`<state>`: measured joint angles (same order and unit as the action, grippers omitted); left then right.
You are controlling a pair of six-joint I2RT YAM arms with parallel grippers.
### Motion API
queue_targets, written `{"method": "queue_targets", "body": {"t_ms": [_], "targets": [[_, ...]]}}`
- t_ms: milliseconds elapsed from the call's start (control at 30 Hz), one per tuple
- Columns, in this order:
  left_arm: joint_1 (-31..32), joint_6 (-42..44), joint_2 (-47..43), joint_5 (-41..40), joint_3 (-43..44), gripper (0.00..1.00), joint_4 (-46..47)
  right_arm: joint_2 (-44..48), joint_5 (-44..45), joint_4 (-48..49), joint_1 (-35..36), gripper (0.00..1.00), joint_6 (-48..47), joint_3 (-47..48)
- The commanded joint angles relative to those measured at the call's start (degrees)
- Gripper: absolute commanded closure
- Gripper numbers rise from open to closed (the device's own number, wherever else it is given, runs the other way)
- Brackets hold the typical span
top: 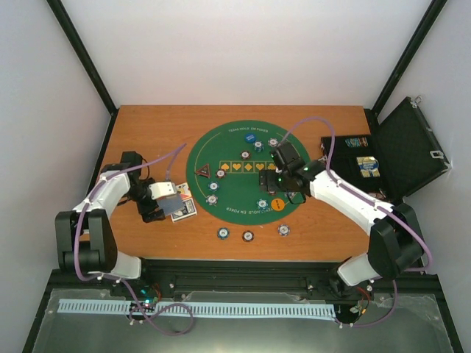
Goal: Distribute texas hold em gaming equipment
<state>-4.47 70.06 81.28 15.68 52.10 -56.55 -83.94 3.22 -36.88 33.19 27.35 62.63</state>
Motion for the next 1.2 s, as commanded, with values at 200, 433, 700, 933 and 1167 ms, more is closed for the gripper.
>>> {"method": "queue_targets", "body": {"t_ms": [200, 433, 700, 933, 1167], "targets": [[2.5, -0.3, 0.8, -2.5, -0.8, 0.00, 7.8, 1.5, -1.0, -0.4, 4.2, 0.04, 2.7, -0.6], [2.9, 0.3, 2.3, -2.9, -1.9, 0.00, 8.2, 0.9, -1.0, -0.7, 5.4, 0.04, 3.0, 0.3], [3.4, 1.2, 2.7, -3.7, -3.5, 0.00, 10.2, 0.6, -1.1, -0.6, 6.4, 0.04, 3.6, -0.1], [3.7, 0.7, 3.9, -3.8, -4.6, 0.00, 13.8, 0.2, -0.9, -0.4, 7.3, 0.05, 4.0, 0.1], [3.8, 0.9, 4.7, -4.5, -6.0, 0.00, 17.2, -0.6, -1.8, 0.4, 7.8, 0.05, 4.3, 0.1]]}}
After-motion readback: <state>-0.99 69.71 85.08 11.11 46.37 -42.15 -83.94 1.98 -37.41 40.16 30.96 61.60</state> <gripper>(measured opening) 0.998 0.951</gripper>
